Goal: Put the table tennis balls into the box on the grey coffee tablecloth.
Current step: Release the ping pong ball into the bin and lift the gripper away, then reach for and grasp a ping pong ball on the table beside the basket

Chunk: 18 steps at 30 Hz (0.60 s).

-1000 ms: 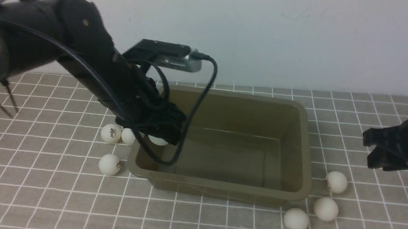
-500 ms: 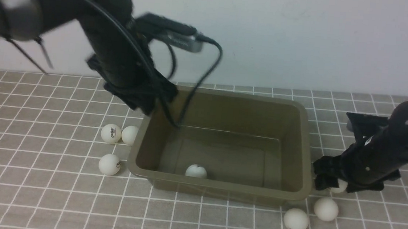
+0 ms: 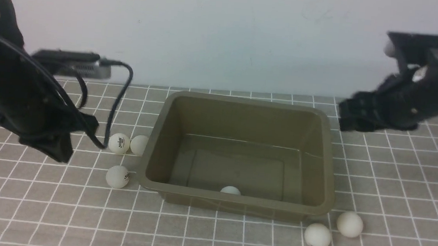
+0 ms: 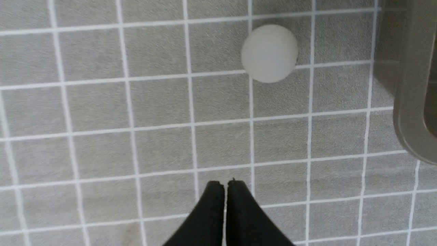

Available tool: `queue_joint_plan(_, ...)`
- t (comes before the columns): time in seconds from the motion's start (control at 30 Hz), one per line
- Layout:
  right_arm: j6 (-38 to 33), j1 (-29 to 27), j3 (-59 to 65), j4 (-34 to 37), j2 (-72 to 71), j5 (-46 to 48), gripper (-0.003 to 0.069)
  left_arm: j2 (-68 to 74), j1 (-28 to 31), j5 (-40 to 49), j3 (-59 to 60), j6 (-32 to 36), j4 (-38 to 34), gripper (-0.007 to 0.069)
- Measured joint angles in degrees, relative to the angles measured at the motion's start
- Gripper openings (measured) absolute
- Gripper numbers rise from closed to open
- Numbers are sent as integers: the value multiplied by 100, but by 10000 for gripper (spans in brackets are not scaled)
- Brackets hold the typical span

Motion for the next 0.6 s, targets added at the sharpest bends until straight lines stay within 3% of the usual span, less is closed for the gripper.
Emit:
queue_joint_plan(0.13,-115,456,-301,159,422,-103,379,324,-131,-596,127,534,-292,66)
queue_joint_plan(0.3,-73,571,-955,98,900,727,607,830,-252,-1296,131,744,-403,309)
queue_joint_plan(0.4,0,571,-1389,-298,790,1502,675,1136,-298,-1637,131,763,-403,473)
queue_joint_plan(0.5,153,576,-1528,-772,469,1963,680,1420,-353,-1865,131,765,-413,578)
queue_joint_plan(0.6,494,547,-1400,-1541,-219,2356,601,1681,-417,-2031,131,776,-413,603)
